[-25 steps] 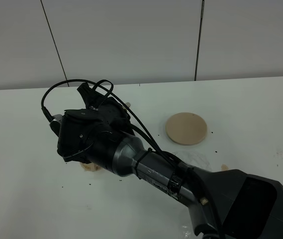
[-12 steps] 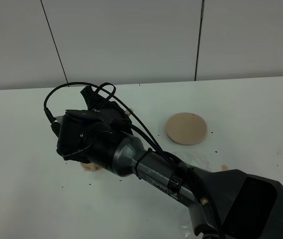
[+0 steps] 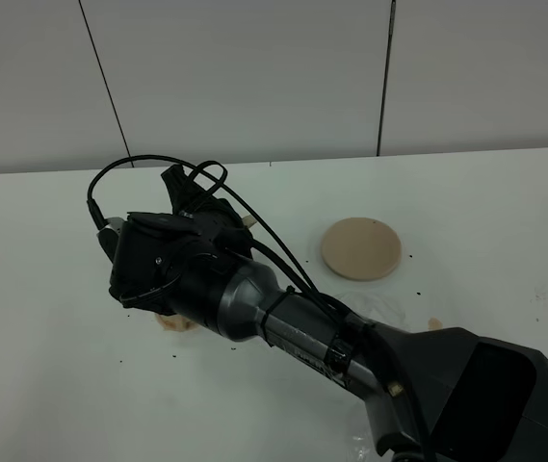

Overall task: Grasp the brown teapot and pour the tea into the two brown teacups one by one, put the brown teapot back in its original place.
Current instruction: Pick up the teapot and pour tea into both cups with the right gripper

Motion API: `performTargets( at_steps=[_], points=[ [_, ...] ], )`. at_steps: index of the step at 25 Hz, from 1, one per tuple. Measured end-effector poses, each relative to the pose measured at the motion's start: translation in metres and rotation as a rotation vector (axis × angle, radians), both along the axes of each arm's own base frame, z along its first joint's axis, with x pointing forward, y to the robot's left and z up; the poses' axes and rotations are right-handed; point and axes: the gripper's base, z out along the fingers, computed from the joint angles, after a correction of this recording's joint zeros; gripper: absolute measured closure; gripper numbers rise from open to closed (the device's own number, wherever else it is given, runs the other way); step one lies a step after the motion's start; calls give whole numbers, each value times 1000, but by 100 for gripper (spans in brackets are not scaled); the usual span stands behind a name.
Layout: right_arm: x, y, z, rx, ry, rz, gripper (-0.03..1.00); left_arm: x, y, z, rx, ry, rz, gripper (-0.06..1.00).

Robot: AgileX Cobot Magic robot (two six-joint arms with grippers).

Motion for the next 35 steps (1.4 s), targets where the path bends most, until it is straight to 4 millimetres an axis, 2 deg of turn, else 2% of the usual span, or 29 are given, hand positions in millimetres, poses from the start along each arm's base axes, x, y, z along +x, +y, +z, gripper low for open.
performTargets(
  at_steps=[18,21,27,35],
  points=[
    [-4,-2,-3,65,43,-92,87,0,0,0,0,0,0,70],
    [-4,-3,2,83,43,-97,87,0,0,0,0,0,0,70],
    [-6,-7,25,159,68,-110,87,0,0,0,0,0,0,70],
    [2,-19,33,271,189,-163,87,0,0,0,0,0,0,70]
  ],
)
